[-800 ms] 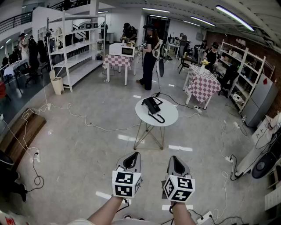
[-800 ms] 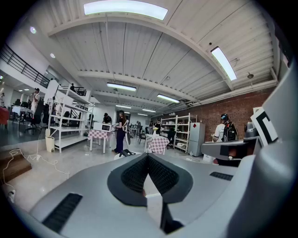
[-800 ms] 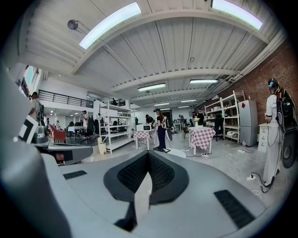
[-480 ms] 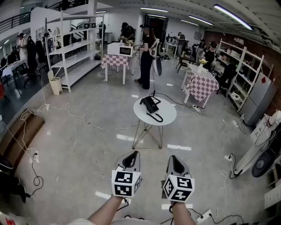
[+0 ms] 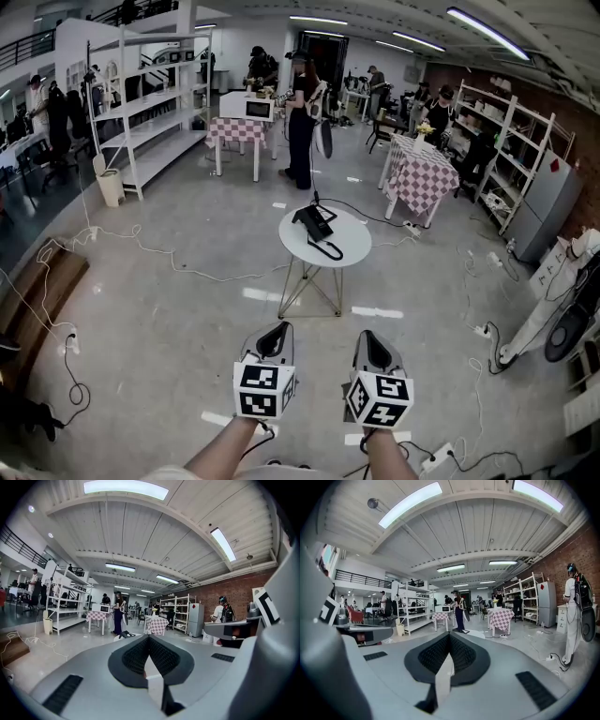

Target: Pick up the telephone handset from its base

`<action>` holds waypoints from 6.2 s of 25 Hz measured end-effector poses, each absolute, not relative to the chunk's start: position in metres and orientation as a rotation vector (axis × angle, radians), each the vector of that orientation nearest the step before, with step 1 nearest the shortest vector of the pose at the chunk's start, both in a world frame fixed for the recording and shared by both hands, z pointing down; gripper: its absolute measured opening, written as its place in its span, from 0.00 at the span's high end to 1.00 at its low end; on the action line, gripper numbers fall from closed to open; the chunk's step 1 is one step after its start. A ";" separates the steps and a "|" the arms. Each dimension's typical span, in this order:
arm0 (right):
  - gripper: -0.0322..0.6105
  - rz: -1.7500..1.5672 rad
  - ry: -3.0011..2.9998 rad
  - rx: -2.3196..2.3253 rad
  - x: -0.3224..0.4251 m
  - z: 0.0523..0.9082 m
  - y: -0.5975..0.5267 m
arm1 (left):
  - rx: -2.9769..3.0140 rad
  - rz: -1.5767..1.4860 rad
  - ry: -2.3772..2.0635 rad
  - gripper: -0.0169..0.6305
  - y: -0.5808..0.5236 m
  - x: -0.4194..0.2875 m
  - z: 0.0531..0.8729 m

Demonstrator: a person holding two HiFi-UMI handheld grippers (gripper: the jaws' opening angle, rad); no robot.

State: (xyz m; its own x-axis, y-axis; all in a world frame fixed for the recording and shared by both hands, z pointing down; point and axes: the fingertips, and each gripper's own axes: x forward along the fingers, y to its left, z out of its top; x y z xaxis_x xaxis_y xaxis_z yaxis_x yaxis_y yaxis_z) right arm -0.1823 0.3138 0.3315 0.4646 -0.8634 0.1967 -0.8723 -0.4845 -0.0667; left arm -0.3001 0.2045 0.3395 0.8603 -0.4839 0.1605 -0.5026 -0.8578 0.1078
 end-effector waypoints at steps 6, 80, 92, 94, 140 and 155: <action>0.92 0.336 -1.530 2.677 -0.183 0.334 0.312 | 2.869 0.198 -0.770 0.95 0.190 -0.308 0.345; 0.91 0.465 -1.682 2.619 0.072 0.366 0.128 | 2.846 0.289 -0.928 0.95 0.020 -0.087 0.369; 0.92 0.512 -1.697 2.615 0.099 0.375 0.106 | 2.852 0.358 -0.982 0.95 0.004 -0.071 0.374; 0.91 0.520 -1.694 2.608 0.096 0.378 0.105 | 2.847 0.367 -0.991 0.95 0.001 -0.073 0.376; 0.92 0.553 -1.617 2.607 0.208 0.393 -0.018 | 2.834 0.308 -0.903 0.95 -0.130 0.057 0.377; 0.91 0.688 -1.601 2.568 0.264 0.427 -0.097 | 2.762 0.382 -0.957 0.95 -0.214 0.098 0.399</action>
